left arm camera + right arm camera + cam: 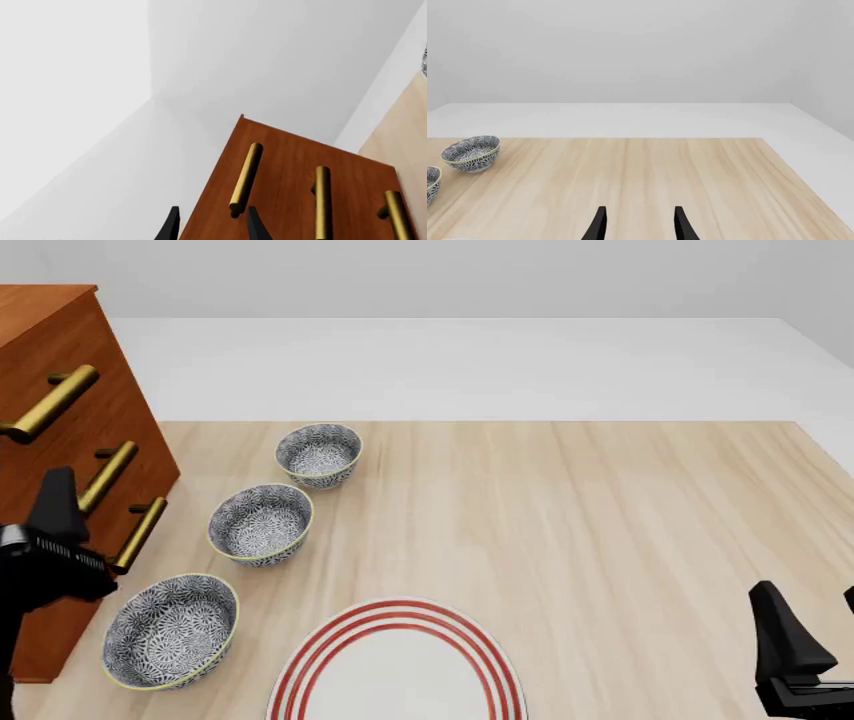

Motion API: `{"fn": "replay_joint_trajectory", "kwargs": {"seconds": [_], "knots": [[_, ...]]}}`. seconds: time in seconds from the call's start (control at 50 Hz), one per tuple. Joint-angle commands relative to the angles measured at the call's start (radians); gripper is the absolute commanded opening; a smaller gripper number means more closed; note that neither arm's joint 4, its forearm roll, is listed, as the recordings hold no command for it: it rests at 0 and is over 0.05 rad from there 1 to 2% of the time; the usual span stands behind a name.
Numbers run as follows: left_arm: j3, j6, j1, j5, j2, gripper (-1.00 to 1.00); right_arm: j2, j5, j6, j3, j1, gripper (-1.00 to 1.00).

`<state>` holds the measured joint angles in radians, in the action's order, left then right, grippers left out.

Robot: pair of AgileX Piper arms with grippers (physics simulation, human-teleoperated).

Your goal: Open the top drawer of the cabinet.

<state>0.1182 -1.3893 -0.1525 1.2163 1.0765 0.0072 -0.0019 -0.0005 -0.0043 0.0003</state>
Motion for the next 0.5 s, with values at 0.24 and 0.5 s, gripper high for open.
{"fn": "replay_joint_trajectory", "kwargs": {"seconds": [0.24, 0.5], "knots": [[0.089, -0.015, -0.047, 0.003, 0.126, 1.00, 0.000, 0.000, 0.000, 0.000, 0.000, 1.00], [0.132, -0.018, -0.058, 0.003, 0.192, 1.00, 0.000, 0.000, 0.000, 0.000, 0.000, 1.00]]}}
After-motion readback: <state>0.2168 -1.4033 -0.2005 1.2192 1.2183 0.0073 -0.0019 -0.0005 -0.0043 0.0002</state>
